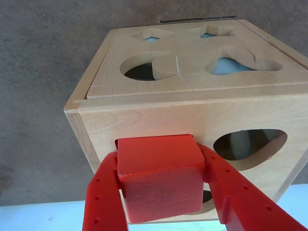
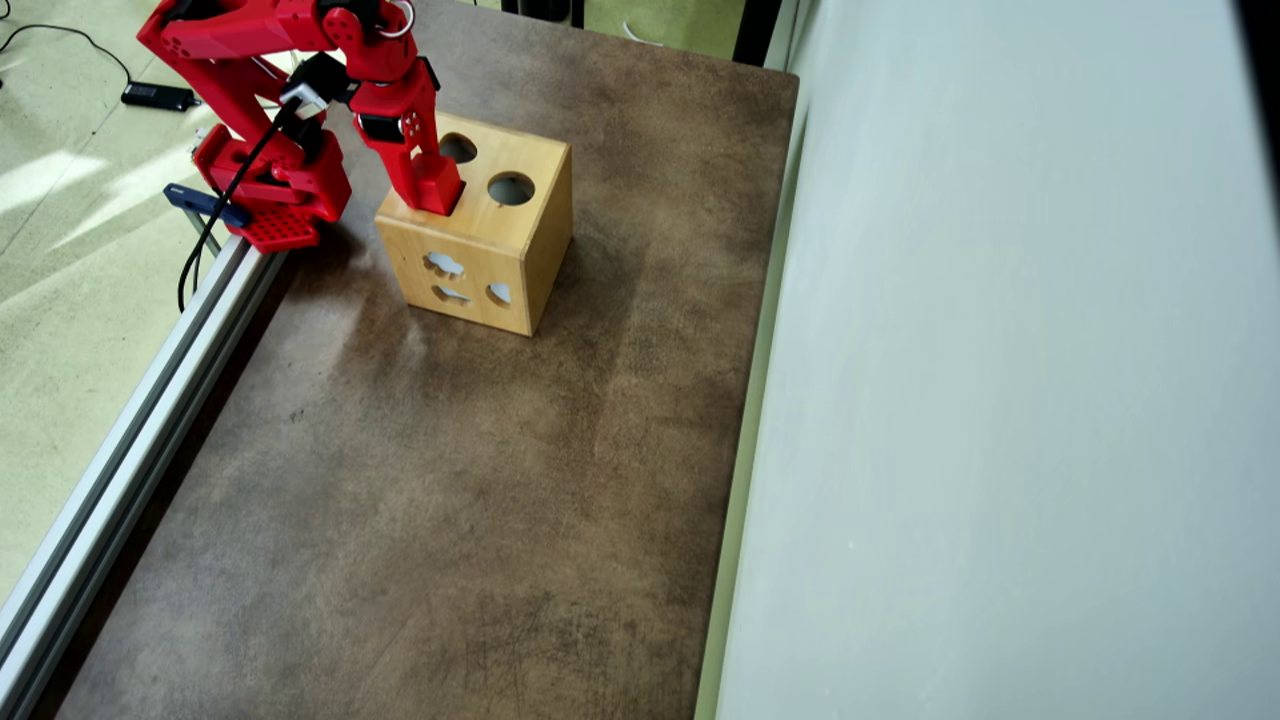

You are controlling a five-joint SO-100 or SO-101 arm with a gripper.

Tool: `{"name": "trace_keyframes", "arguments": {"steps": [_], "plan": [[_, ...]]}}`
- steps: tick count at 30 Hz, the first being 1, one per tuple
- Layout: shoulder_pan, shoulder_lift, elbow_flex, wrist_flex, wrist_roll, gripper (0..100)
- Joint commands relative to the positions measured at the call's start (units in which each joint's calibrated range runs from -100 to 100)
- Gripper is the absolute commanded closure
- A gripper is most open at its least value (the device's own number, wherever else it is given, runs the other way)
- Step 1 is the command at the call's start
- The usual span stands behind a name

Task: Pick and place the red cube on the square hole

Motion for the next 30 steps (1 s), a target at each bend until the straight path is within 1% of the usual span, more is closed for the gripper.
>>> {"name": "trace_keyframes", "arguments": {"steps": [1, 4, 6, 13, 16, 18, 30], "plan": [[-1.03, -0.62, 0.66, 1.32, 0.29, 97], [-1.03, -0.71, 0.66, 1.4, 0.29, 95], [-1.03, -0.71, 0.66, 1.4, 0.29, 91], [-1.03, -0.62, 0.57, 0.51, 0.2, 64], [-1.03, -0.54, 0.57, 0.51, 0.24, 58], [-1.03, -0.54, 0.57, 0.51, 0.24, 56], [-1.03, -0.62, -0.14, 0.51, 0.24, 56]]}}
